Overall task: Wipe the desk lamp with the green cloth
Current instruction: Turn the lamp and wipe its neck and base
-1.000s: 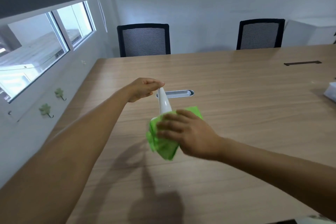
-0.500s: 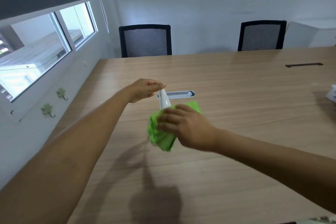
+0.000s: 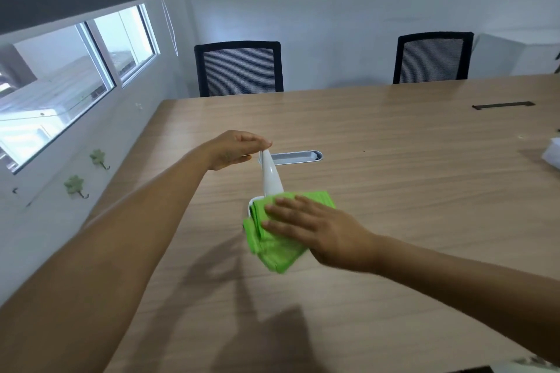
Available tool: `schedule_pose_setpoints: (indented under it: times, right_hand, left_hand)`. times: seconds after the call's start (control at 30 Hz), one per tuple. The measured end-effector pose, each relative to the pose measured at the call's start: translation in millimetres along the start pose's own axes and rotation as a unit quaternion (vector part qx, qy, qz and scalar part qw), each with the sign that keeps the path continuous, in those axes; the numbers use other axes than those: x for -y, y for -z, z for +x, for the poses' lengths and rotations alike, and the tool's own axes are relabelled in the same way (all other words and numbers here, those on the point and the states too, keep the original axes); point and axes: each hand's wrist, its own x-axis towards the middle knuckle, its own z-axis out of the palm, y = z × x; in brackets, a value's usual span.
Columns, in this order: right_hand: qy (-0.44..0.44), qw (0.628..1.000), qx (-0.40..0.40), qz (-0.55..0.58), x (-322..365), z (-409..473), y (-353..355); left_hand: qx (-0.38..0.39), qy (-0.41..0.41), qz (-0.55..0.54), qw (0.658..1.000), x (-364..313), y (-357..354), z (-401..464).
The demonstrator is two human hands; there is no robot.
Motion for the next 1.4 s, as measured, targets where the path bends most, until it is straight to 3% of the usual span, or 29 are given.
schedule_pose_setpoints:
  times: [0.1,0.23,0.3,0.4,0.53,0.77,0.93,1.07,1.23,1.4]
  right_hand:
    - [0.027,1.0,-0.012,0.003,5,-16,2]
    - [-0.107,0.987,-0.106,0.051,-19,23,17]
    - [-0.139,0.983,-0.093,0.075,-31,43,15]
    - [-0.095,0.992,-0.024,0.074,-32,49,5]
    - [-0.019,0.998,-0.013,0.054,-17,19,2]
    - [-0.1,0.985,-0.116,0.083,-31,44,28]
    - [-0.043,0.996,-0.052,0.05,-23,40,4]
    - [-0.012,0.997,-0.056,0.055,-3,7,6]
    - [-0.107,0.984,-0.129,0.056,-18,35,25]
    - [-0.077,0.996,-0.043,0.005,-16,48,-1]
  left_hand:
    - [-0.001,-0.005,-0.002,1.0,1,2,3]
    - [0.004,-0.02,-0.017,1.0,0,-1,5]
    - [0.014,-0.027,-0.037,0.999,-2,-2,2]
    - [0.008,-0.026,-0.014,1.0,-1,-2,2]
    - [0.004,-0.021,-0.01,1.0,4,-1,7]
    - [0.012,-0.026,-0.043,0.999,-4,-5,1]
    - [-0.005,-0.019,-0.011,1.0,-3,-4,0]
    - [0.002,-0.004,-0.022,1.0,1,-1,4]
    - [0.002,-0.022,-0.03,0.999,-7,-7,-1]
    - [-0.006,-0.014,-0.007,1.0,-2,-2,5]
